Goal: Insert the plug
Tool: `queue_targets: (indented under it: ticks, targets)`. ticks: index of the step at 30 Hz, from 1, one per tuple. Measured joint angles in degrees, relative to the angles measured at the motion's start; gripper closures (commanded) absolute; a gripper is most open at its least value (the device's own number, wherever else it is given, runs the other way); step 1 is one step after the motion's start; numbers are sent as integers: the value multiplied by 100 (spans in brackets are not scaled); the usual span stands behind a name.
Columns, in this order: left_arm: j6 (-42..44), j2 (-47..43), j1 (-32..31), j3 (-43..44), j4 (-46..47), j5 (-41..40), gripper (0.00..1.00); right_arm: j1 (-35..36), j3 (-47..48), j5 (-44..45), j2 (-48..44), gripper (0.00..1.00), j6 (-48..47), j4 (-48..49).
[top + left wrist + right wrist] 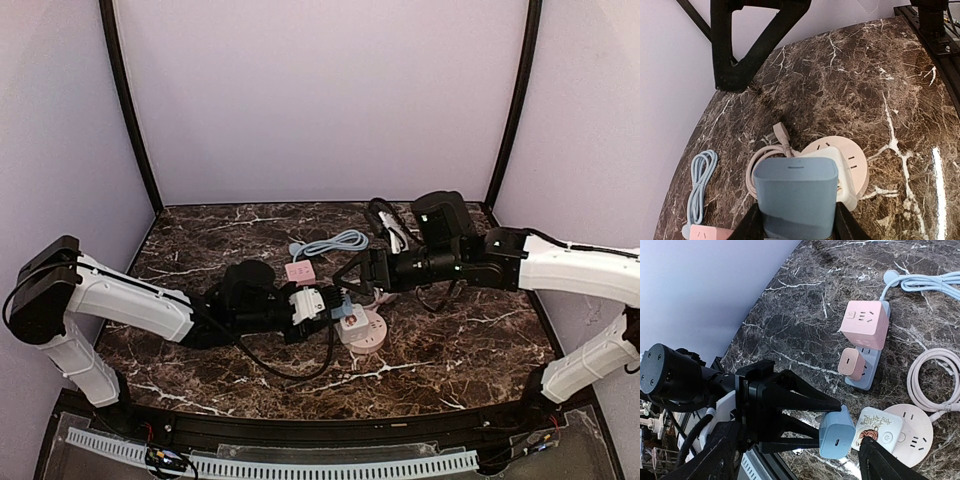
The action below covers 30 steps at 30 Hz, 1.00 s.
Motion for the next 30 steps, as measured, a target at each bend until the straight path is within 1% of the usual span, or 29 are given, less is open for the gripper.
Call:
queue_targets:
  ticks: [4,10,15,22,30]
  targets:
    - [-138,-37,-11,-179,188,11,88,2,122,-96,177,16,68,-149]
    - [-369,-289,-9,-258,365,-2,87,7,289,-48,118,18,70,-503]
    - [-629,-514,-9,-385,564,59,87,7,291,9,20,28,81,-699]
    - [-933,-514,-9,-385,649,160,87,59,444,-39,308,30,46,-925]
    - [-1084,-391,-9,-378,745,160,87,278,817,-13,861,43,-79,-1132]
